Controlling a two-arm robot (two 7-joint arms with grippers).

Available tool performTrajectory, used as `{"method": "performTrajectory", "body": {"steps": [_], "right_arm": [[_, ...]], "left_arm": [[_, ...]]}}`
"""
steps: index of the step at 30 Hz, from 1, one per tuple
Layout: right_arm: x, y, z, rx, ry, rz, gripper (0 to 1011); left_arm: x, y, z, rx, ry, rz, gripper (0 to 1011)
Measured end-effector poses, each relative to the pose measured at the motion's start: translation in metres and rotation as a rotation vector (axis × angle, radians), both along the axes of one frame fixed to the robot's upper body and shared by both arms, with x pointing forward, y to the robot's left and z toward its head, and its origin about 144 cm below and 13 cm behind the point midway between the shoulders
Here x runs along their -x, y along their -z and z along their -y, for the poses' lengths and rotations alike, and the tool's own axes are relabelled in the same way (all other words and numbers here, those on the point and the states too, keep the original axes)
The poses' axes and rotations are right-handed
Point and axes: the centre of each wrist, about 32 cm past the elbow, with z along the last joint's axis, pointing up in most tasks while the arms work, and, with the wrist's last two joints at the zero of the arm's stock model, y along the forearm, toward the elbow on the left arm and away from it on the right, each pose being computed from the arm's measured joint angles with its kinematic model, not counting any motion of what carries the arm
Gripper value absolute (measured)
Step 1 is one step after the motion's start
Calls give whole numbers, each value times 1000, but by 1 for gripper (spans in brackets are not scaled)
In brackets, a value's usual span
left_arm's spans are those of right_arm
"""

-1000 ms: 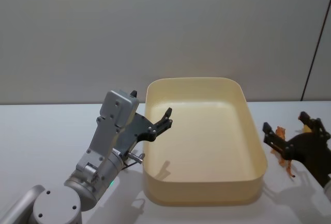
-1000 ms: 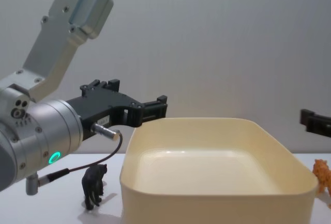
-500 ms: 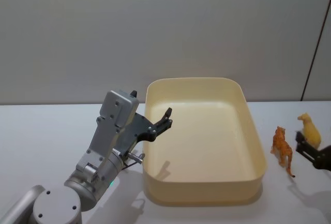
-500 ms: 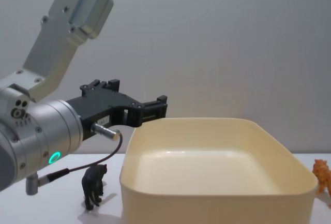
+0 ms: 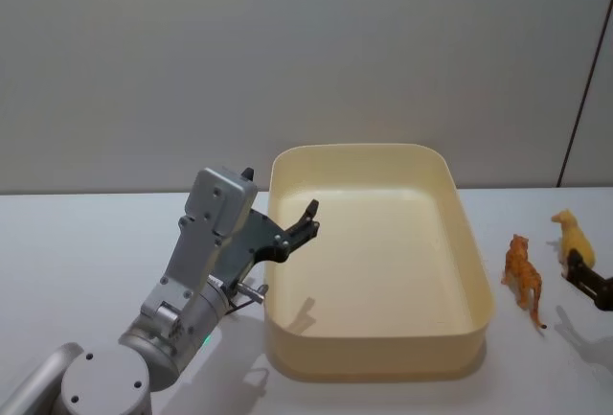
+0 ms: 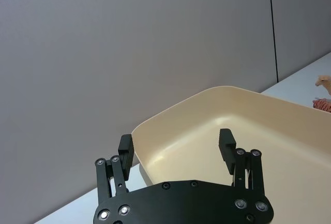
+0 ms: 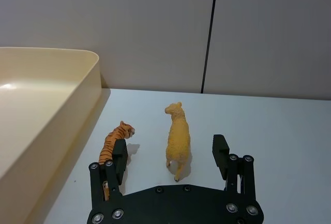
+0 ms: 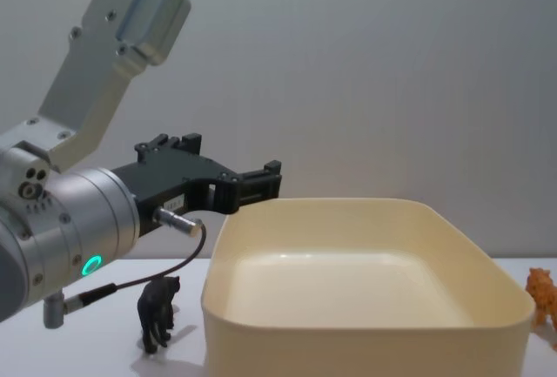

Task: Pick up the toy alternately with two hands and place it into the central storage box.

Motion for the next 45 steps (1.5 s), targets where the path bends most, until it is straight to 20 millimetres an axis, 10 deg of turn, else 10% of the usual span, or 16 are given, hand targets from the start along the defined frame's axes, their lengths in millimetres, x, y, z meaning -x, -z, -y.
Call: {"method": "performTrajectory", "body": {"steps": [30, 45], "right_arm": [[-73, 25, -5, 4, 23, -124, 995], [-87, 30, -9, 14, 16, -142, 588]], "left_arm": [[0, 0, 0, 0, 0, 0, 1001], [0, 0, 0, 0, 0, 0, 1001]]}}
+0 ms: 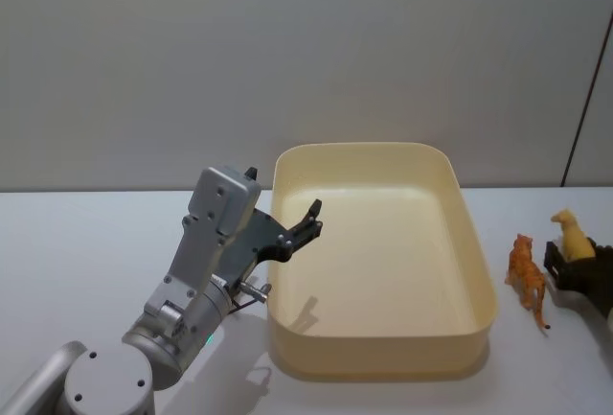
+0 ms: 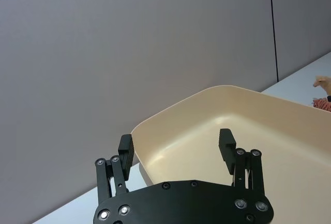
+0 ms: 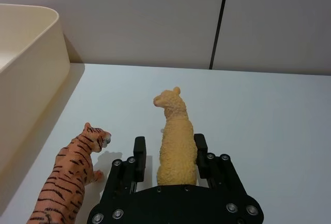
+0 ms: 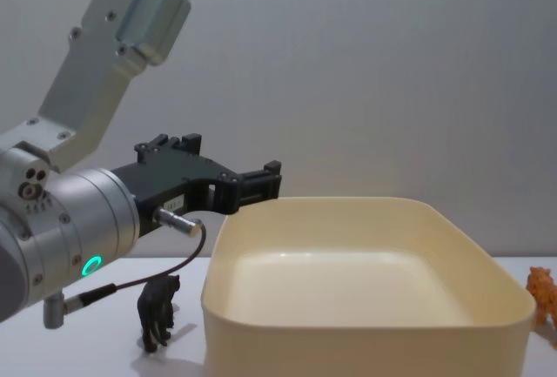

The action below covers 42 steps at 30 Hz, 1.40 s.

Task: Pick up the toy alternately with two hands and place it into the central storage box.

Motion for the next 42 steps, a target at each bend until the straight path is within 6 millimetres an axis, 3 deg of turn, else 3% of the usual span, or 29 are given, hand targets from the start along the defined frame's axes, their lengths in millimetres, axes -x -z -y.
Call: {"method": "performTrajectory", "body": {"steps": [5, 8, 24, 42], "right_arm": [[-1, 0, 0, 2, -1, 2, 408], [0, 0, 0, 3, 0, 8, 362], [1, -19, -4, 33, 2, 169, 355], [-9, -59, -15, 21, -186, 312, 355]], "left_arm": [[0, 0, 0, 0, 0, 0, 1001], [0, 0, 0, 0, 0, 0, 1001], [0, 0, 0, 0, 0, 0, 1001], [0, 0, 0, 0, 0, 0, 1001]]}}
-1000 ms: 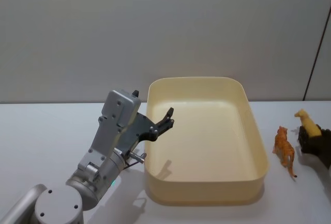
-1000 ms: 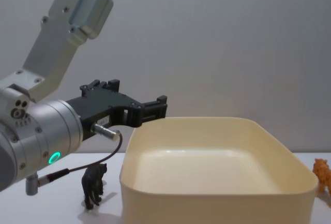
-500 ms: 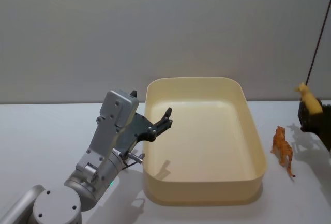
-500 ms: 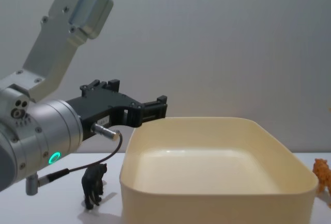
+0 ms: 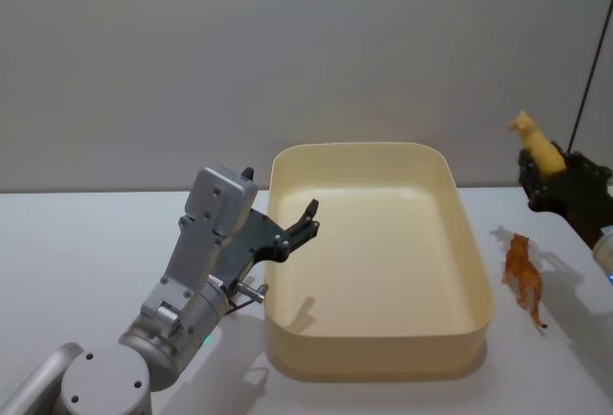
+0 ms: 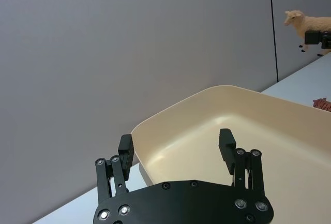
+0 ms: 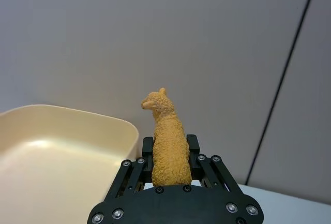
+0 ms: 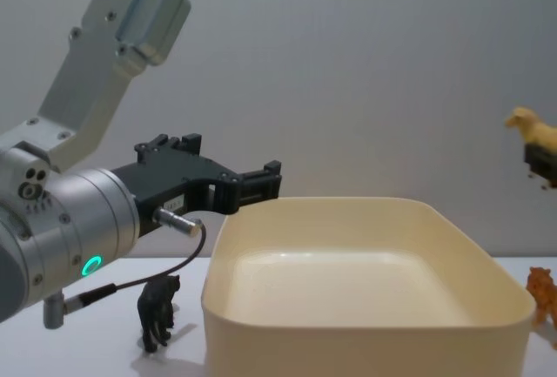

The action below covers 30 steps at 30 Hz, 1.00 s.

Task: Pick up the toy alternately with two hands and place it into the central storage box.

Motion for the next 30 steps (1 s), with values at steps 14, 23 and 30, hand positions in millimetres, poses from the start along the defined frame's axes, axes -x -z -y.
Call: {"method": "performTrajectory", "body": {"steps": [14, 23, 30], "right_arm": [[-16, -17, -21, 5, -220, -20, 355], [-30, -23, -38, 9, -353, -63, 516], [-43, -26, -54, 11, -463, -105, 728]], "left_arm": [[0, 0, 0, 0, 0, 0, 1001], [0, 0, 0, 0, 0, 0, 1001], [0, 0, 0, 0, 0, 0, 1001]]}}
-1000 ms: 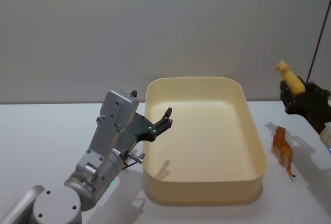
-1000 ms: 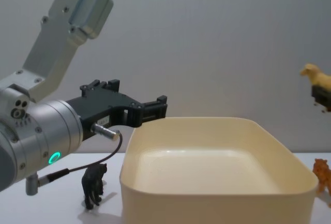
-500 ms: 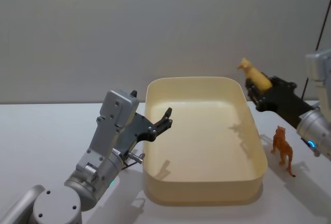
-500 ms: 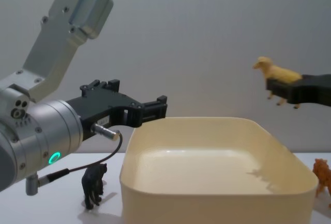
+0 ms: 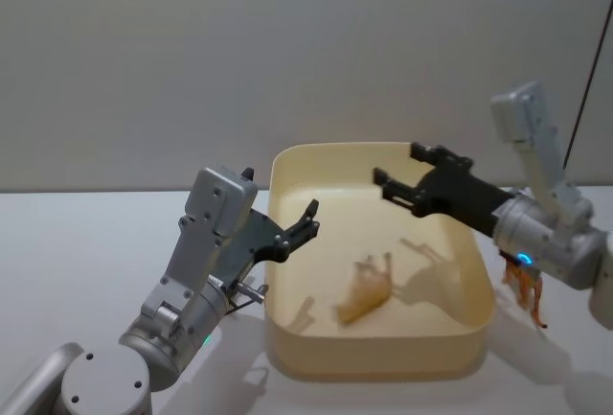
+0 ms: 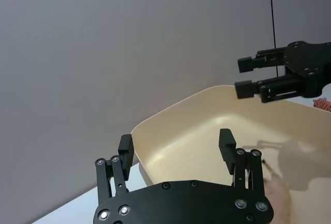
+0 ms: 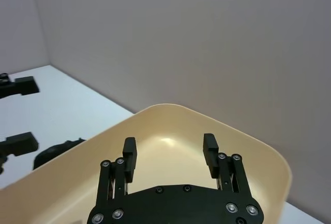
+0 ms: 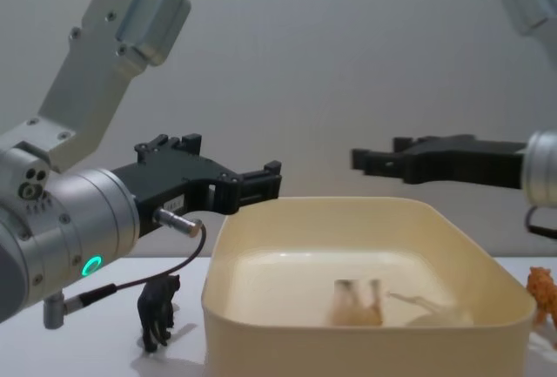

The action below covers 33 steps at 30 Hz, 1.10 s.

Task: Pick up the toy alternately with two hands and place it into the central storage box.

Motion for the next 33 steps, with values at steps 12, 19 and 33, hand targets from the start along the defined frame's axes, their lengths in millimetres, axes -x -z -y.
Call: {"method": "performTrajectory", "body": {"steps": [12, 19, 33], "right_arm": [[-12, -5, -13, 9, -119, -41, 1001], [-6, -10, -3, 7, -98, -32, 1001], [30, -20, 39, 7, 70, -10, 1001]], "left_arm": [[0, 0, 0, 0, 0, 0, 1001], [0, 0, 0, 0, 0, 0, 1001], [0, 0, 0, 0, 0, 0, 1001]]}}
